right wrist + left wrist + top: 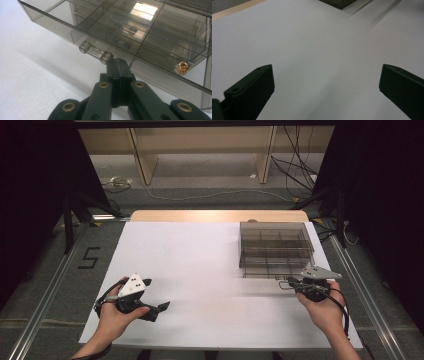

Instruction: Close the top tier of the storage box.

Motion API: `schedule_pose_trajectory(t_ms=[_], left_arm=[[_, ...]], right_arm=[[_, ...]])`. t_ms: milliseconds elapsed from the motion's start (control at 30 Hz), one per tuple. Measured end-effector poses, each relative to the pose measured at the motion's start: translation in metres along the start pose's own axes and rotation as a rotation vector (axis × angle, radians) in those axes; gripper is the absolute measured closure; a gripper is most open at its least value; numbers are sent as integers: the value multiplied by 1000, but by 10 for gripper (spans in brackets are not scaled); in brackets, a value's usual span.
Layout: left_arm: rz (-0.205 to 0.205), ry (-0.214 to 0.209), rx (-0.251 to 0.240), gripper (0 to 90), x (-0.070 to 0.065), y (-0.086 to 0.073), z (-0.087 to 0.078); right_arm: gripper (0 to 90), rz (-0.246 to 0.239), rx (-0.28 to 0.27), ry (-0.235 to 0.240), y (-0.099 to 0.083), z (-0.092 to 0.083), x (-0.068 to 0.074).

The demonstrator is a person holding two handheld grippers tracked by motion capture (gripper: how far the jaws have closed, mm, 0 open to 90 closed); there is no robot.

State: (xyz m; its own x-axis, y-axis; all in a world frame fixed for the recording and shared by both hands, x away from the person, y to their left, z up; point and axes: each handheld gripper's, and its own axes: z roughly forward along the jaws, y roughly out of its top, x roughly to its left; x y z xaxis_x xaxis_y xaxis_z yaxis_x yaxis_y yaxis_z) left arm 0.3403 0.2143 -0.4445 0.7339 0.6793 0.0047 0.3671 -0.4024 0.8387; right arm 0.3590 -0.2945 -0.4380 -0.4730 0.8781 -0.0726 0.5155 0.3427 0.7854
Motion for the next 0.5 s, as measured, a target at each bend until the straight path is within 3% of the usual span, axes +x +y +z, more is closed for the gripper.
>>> schedule_pose_trajectory(t_ms=[500], left_arm=[[1, 1, 0, 0, 0, 0, 0]], right_arm=[[900, 4, -6, -20, 2, 2, -2]])
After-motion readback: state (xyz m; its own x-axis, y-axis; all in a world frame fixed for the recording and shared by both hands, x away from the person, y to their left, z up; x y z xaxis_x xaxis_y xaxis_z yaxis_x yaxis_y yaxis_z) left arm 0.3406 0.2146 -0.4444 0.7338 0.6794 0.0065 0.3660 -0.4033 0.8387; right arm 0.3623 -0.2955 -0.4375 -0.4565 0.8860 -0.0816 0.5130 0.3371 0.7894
